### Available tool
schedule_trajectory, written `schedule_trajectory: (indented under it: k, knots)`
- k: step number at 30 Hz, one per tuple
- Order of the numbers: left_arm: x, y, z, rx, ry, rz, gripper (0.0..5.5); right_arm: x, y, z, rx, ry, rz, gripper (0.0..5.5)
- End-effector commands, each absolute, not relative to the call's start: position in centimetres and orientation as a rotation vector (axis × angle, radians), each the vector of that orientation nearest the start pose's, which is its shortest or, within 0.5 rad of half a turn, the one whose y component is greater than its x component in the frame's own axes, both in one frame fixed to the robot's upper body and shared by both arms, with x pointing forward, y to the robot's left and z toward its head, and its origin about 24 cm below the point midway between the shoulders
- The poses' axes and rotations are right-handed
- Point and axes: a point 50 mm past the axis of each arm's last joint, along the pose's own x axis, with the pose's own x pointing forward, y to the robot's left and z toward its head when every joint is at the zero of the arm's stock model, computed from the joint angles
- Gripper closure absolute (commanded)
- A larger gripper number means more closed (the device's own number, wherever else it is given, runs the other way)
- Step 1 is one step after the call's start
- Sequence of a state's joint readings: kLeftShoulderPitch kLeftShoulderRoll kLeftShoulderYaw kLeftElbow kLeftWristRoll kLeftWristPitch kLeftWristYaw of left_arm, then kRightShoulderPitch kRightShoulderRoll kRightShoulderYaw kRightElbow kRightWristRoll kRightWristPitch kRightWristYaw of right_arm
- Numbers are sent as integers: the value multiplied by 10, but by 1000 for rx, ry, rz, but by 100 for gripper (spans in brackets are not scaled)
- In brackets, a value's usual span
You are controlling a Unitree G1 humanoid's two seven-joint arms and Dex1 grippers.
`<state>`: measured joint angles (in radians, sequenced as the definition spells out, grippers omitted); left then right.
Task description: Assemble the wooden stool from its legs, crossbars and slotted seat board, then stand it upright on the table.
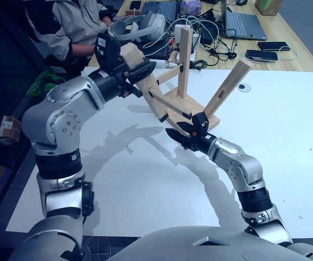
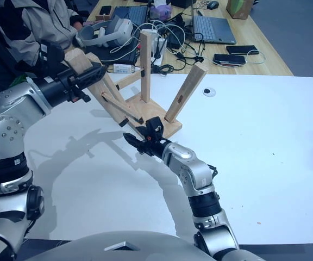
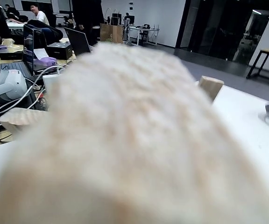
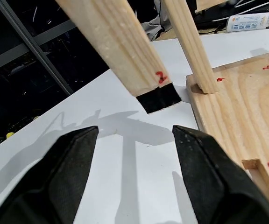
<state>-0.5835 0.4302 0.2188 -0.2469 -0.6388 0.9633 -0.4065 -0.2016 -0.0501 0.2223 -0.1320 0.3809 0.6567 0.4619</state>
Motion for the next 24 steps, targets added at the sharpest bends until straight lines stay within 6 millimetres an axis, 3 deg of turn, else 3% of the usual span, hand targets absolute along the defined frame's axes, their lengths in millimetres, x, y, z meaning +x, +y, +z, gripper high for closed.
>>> schedule_trajectory:
  k: [1,7,11,15,24]
  knots:
    - [309,176,201,-371,16,-440,450,253,-83,76,230,317,869,250]
    - [279,146,144,-733,176,-284,450,234,-122,73,184,365,804,250]
    - [272,154,117,-811,247,-118,450,231,-138,72,170,372,745,250]
    - [270,159,108,-856,247,-31,450,234,-141,73,167,366,723,250]
    - [269,148,105,-1007,267,-83,450,233,-143,71,159,377,715,250]
